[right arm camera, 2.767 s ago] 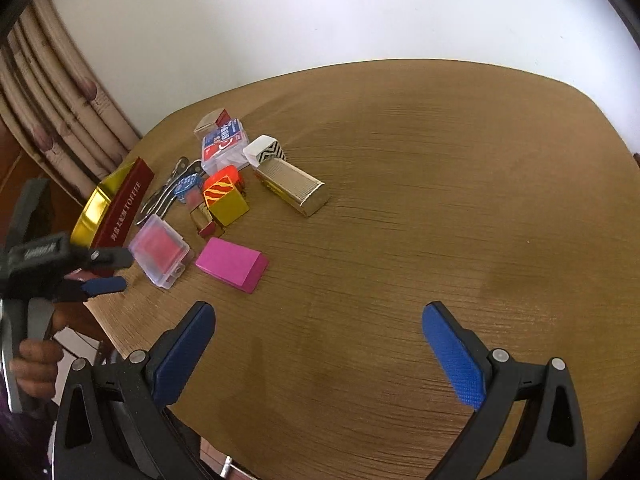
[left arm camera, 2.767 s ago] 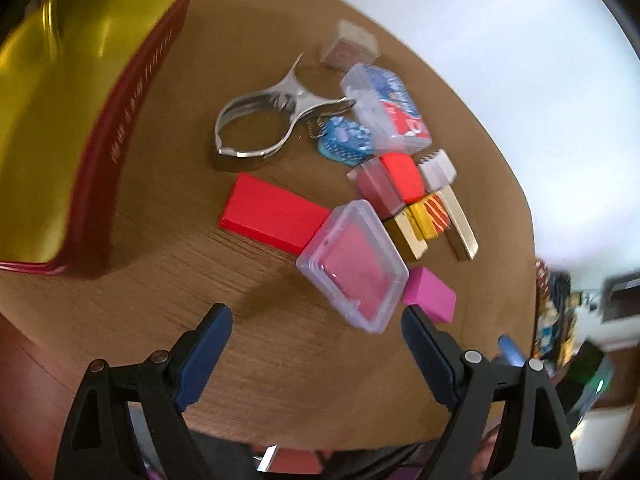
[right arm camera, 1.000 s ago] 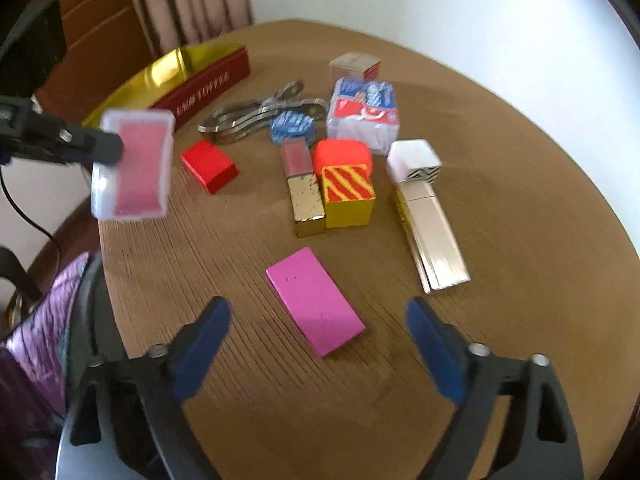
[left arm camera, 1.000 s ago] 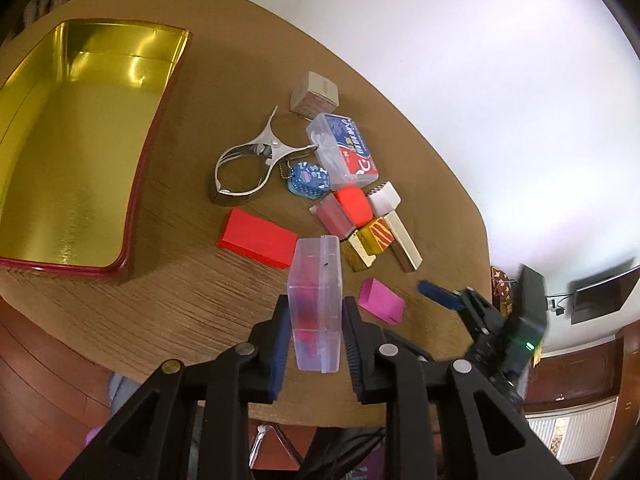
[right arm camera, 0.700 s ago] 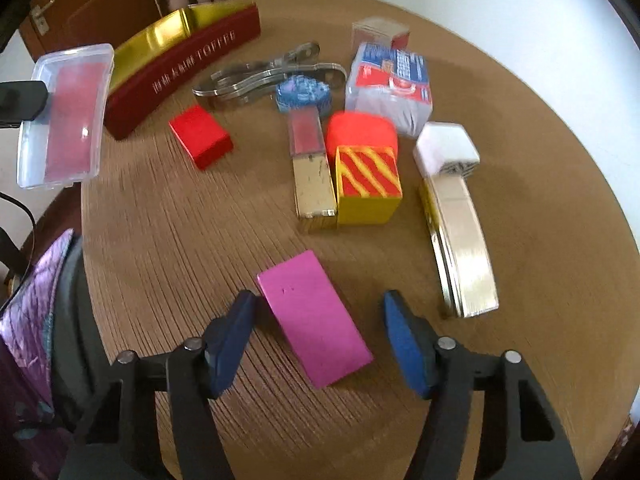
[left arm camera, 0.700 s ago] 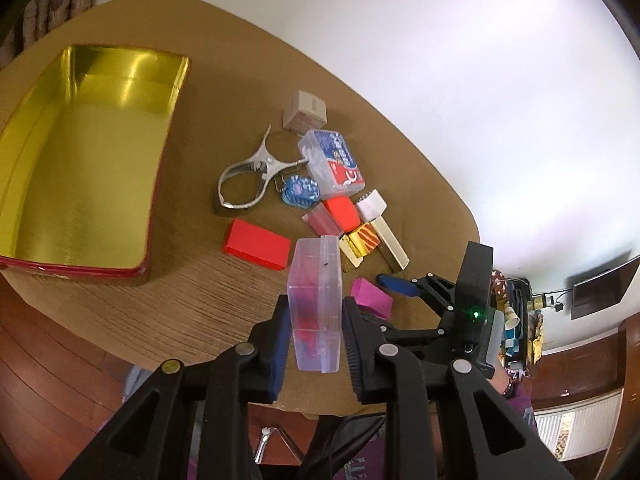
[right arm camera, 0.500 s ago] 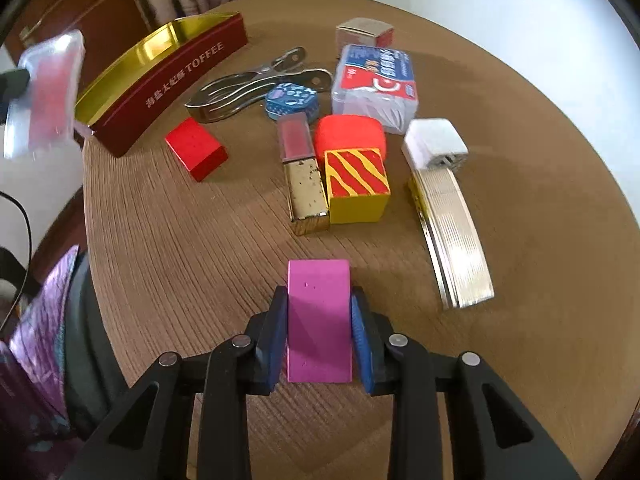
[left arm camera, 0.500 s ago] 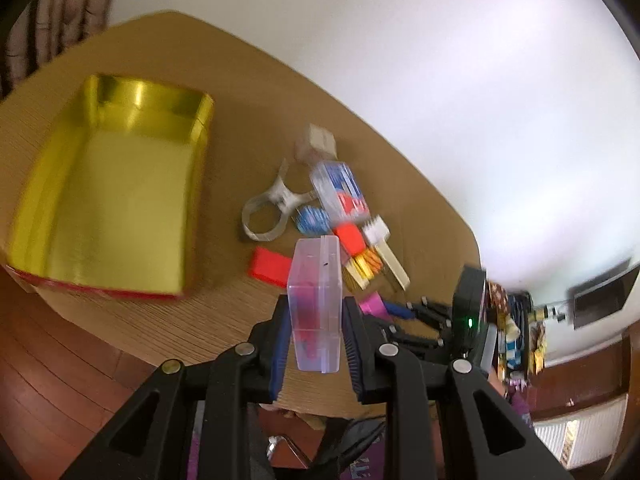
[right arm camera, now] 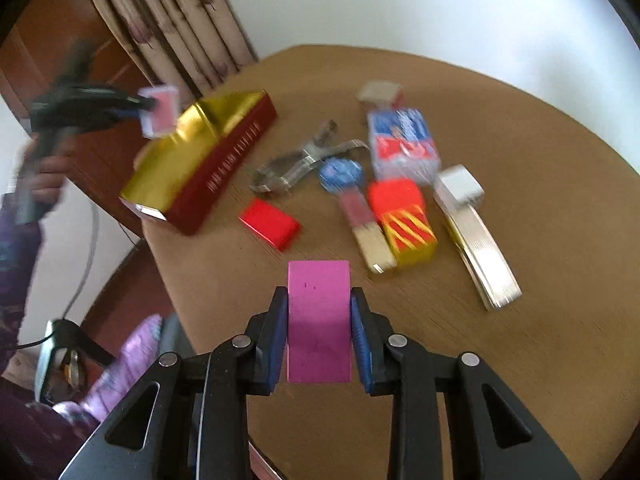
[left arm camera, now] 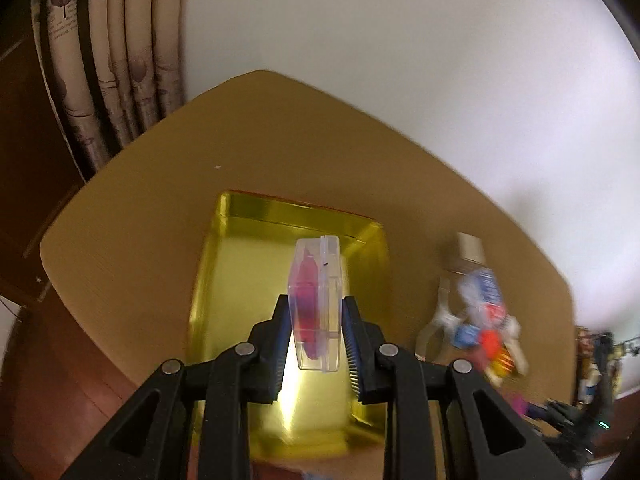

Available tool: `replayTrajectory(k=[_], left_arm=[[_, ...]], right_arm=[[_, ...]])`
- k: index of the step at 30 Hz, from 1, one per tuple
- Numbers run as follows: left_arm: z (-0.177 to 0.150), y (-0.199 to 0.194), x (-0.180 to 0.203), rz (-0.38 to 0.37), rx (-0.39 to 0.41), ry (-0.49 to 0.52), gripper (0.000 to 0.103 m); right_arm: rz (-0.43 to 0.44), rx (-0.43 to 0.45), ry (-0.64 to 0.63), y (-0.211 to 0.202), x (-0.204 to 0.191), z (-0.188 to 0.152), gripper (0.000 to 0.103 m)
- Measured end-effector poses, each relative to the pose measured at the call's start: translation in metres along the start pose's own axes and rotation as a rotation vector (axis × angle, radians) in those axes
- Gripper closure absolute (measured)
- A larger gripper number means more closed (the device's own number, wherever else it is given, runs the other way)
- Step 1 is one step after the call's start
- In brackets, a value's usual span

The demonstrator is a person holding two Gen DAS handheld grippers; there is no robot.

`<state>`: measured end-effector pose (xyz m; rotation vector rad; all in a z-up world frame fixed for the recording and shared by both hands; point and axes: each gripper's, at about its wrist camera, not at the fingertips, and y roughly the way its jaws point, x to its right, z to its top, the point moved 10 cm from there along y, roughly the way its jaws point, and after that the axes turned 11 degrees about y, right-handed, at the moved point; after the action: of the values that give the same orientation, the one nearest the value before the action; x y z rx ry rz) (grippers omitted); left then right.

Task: Organize rigid objects
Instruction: 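Lower the clear box into the gold tin while the right tool lowers the pink block there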

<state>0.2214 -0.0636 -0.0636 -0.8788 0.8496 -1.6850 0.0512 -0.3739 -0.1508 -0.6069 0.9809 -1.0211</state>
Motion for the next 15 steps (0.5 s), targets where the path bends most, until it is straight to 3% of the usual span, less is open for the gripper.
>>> replayTrajectory(k=[7, 15], left_arm=[[0.018, 0.060, -0.035, 0.095, -0.062, 0.005, 0.078], [0.026, 0.083, -0.041, 0.136, -0.090, 0.065, 0.077]], right_arm=[[0.092, 0.022, 0.004, 0.004, -0.044, 0.032, 0.076], [0.175, 0.030, -0.009, 0.029, -0.099, 0.082, 0.076]])
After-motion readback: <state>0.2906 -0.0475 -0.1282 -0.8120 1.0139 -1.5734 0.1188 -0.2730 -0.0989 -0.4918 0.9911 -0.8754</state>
